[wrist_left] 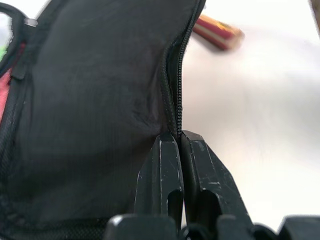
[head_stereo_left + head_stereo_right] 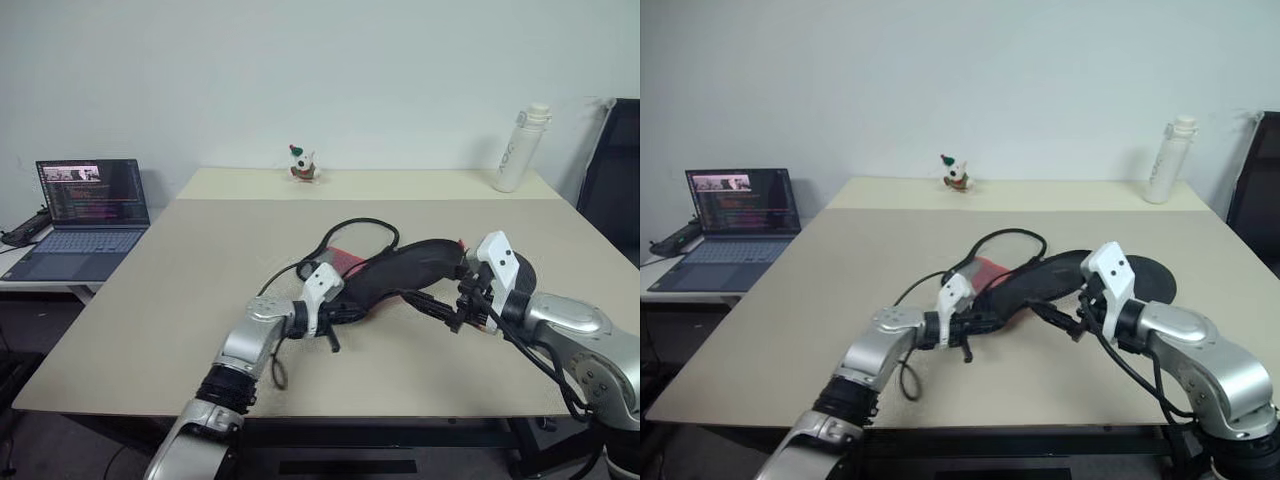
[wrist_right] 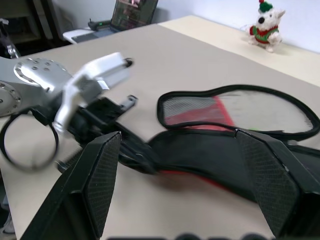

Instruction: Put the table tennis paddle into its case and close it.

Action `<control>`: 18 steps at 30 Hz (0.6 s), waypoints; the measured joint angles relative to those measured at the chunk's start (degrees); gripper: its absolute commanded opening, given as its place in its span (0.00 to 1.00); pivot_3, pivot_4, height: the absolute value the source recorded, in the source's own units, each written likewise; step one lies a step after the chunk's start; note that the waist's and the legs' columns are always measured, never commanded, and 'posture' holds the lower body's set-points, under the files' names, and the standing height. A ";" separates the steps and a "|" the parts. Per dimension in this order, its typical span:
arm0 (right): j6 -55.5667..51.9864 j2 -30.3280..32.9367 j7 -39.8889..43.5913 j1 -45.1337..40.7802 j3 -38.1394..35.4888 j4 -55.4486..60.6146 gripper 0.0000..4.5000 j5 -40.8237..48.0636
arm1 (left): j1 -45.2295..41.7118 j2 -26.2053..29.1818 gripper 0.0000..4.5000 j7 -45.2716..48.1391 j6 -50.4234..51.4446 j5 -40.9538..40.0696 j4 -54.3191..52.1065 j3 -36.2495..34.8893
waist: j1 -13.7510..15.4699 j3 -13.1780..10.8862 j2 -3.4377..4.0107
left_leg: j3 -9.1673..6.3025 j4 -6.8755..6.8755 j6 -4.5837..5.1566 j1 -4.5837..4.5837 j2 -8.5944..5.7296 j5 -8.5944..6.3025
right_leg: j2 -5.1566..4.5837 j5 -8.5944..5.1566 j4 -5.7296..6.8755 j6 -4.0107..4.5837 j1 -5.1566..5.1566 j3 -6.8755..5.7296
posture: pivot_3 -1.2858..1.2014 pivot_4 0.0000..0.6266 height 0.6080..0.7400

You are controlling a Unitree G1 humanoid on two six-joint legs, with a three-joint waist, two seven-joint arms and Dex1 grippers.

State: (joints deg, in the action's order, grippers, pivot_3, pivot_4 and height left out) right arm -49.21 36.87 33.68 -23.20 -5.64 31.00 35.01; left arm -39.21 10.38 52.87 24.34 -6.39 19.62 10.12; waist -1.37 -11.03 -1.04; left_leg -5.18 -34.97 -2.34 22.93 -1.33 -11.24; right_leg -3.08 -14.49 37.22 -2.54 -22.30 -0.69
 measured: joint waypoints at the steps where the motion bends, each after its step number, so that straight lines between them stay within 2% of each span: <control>1: -0.02 0.12 0.01 0.00 0.00 0.00 0.88 0.01 | -0.25 -1.59 0.00 -1.47 0.61 0.20 0.08 0.94 | 0.00 0.00 0.00 | 0.01 0.00 0.00 0.01 0.00 0.00 | 0.00 0.00 -0.02 0.00 0.00 0.01 | 0.52 0.24 1.00; 4: -0.13 0.31 -0.01 0.05 -0.01 0.00 0.88 0.06 | -1.08 -3.53 0.16 -4.42 1.54 0.71 0.23 1.93 | -0.26 -0.01 -0.01 | 0.08 0.02 0.00 0.01 0.01 0.00 | 0.00 0.00 -0.04 0.00 -0.03 0.05 | 0.52 0.24 1.00; 7: -0.79 0.43 -0.37 0.51 -0.18 0.00 0.88 0.32 | -0.89 -3.53 0.39 -4.88 2.63 0.40 -0.65 1.93 | -0.27 -0.01 -0.01 | 0.05 0.04 0.00 0.01 0.02 0.00 | 0.02 0.00 -0.04 0.00 -0.03 0.04 | 0.52 0.24 1.00; 12: -3.83 -0.39 -2.87 2.54 -2.08 0.05 0.88 2.31 | 3.07 0.52 0.78 -1.68 6.18 -2.45 -6.95 1.86 | -0.28 -0.01 -0.01 | 0.08 0.03 0.00 0.00 0.01 0.00 | 0.00 0.00 -0.04 0.00 -0.03 0.08 | 0.52 0.24 1.00; 15: -6.55 -1.61 -5.82 2.63 -3.33 0.03 0.88 3.30 | 5.65 4.91 0.78 3.60 8.50 -6.67 -11.58 1.65 | -0.31 -0.01 -0.01 | 0.07 0.02 -0.01 -0.01 0.05 0.00 | 0.01 -0.01 -0.02 0.02 -0.02 0.07 | 0.52 0.24 1.00; 18: -11.63 -2.87 -10.59 3.98 -6.01 -1.62 0.88 3.83 | 7.75 12.81 0.78 8.37 8.88 -9.63 -13.45 -1.59 | -0.33 -0.01 0.00 | 0.04 0.03 -0.01 -0.03 0.08 0.00 | 0.03 -0.01 0.00 0.10 -0.03 0.04 | 0.52 0.24 1.00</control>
State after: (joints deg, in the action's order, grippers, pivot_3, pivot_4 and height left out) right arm -60.84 34.00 23.09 -19.22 -11.65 29.37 38.84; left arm -31.46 23.18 61.24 33.22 -16.03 6.17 8.53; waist -1.70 -11.03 -1.05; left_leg -5.14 -34.94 -2.35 22.90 -1.25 -11.24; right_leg -3.05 -14.50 37.22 -2.44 -22.33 -0.65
